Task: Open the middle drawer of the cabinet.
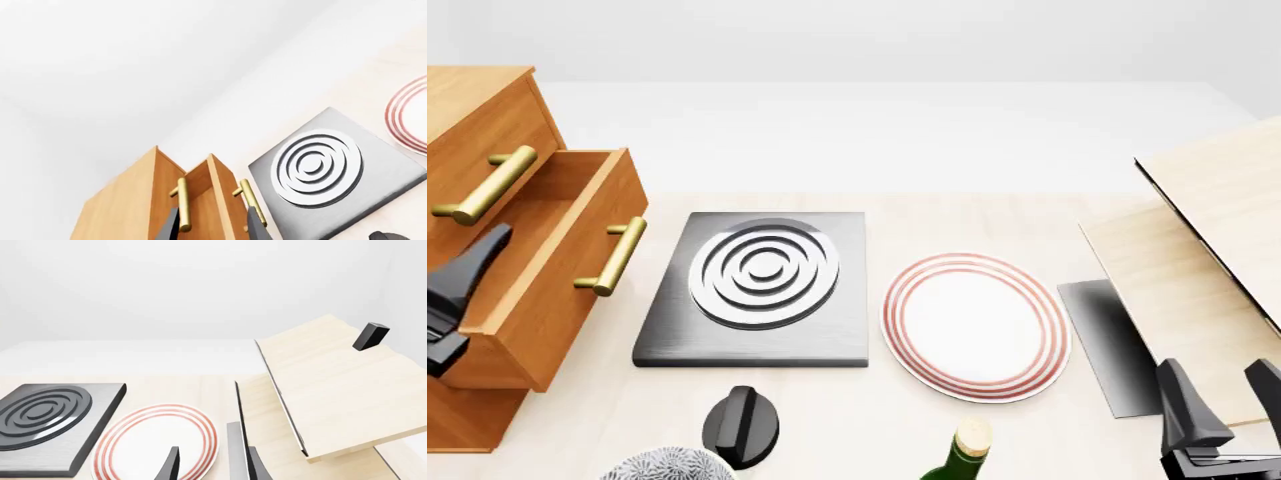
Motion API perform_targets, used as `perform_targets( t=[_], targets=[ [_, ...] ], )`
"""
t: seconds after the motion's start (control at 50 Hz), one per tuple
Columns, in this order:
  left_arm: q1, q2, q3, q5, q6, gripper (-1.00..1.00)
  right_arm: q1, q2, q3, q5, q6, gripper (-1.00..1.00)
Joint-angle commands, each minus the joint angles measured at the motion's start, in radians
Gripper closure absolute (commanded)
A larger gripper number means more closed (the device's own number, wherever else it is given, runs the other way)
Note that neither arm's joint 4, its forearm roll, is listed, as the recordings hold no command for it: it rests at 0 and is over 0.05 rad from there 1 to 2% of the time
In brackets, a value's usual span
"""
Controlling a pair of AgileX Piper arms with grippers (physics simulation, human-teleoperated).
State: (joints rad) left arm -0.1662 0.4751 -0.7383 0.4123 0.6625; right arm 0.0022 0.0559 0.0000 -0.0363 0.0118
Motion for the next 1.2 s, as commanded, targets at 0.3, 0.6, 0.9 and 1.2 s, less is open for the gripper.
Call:
perform_targets(
  t=[0.3, 0.6, 0.9, 1.2],
  targets=[
    [0.047, 0.081, -0.130, 0.212, -0.201, -1.00, 0.001, -0.014, 0.000, 0.010, -0.005, -1.00],
    [0.072, 0.147, -0.168, 0.274, -0.320, -1.00, 0.001, -0.014, 0.000, 0.011, -0.004, -1.00],
    [0.093, 0.186, -0.208, 0.327, -0.422, -1.00, 0.001, -0.015, 0.000, 0.011, -0.003, -1.00],
    [0.163, 0.204, -0.175, 0.306, -0.475, -1.00, 0.001, -0.015, 0.000, 0.012, -0.005, -1.00]
  ],
)
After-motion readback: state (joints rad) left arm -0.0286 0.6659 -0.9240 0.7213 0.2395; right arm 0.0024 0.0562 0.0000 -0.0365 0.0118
